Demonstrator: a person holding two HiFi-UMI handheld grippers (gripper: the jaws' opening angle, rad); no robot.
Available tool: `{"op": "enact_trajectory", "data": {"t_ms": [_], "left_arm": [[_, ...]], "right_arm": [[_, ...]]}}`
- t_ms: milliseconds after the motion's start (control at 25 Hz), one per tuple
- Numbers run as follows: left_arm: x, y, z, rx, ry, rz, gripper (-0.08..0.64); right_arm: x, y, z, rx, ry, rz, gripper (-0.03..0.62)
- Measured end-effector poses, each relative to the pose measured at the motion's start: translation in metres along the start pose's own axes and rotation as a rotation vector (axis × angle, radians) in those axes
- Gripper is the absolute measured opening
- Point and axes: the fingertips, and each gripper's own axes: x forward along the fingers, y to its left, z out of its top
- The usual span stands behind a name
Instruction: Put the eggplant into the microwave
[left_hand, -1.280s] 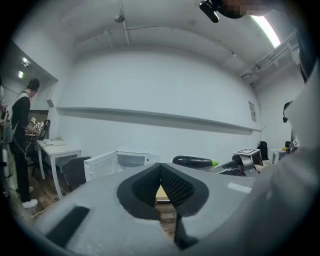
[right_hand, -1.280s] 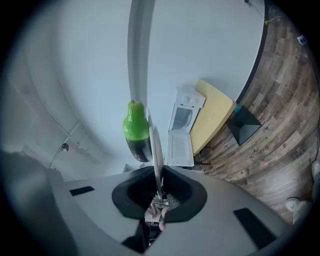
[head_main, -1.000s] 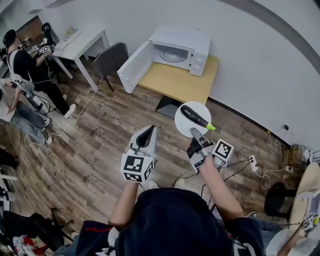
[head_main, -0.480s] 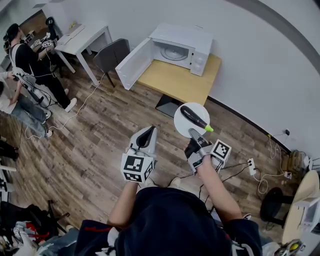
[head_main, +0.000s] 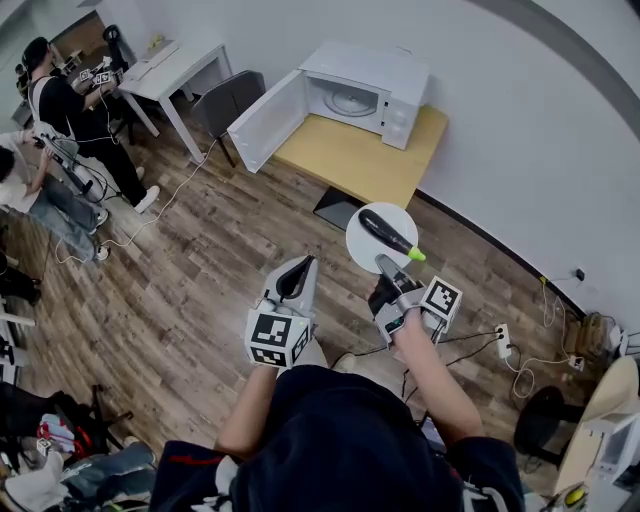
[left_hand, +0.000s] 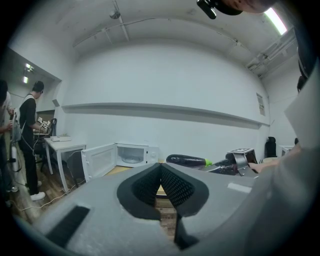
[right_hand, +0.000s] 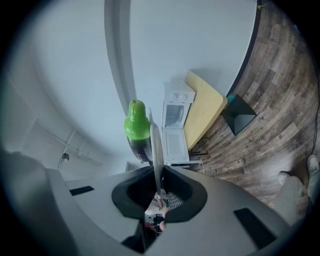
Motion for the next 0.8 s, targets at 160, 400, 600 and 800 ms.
{"op": "enact_trajectory", "data": {"t_ms": [160,400,600,800], "left_arm": [[0.010,0.003,0.003,0.001,-0.003,0.005,0.014],[0.034,0.017,0.008,0.002,-0.012,-0.001,0.014],[0.068,0.044,0.014,0.003,-0.012,-0.012,0.014],[0.106,0.080,0.026,0.002,-0.022,-0.025,0.014]], "right_arm": [[0.007,-0.001,0.007,0.003,0.005,0.004,0.028],[0.028,0.000,0.022,-0.004,0.004,0.000,0.028],[0.064,0.002,0.040,0.004,-0.002,-0.004,0.028],[0.109,0.008,0.058,-0.001,-0.005,0.000,0.028]]}}
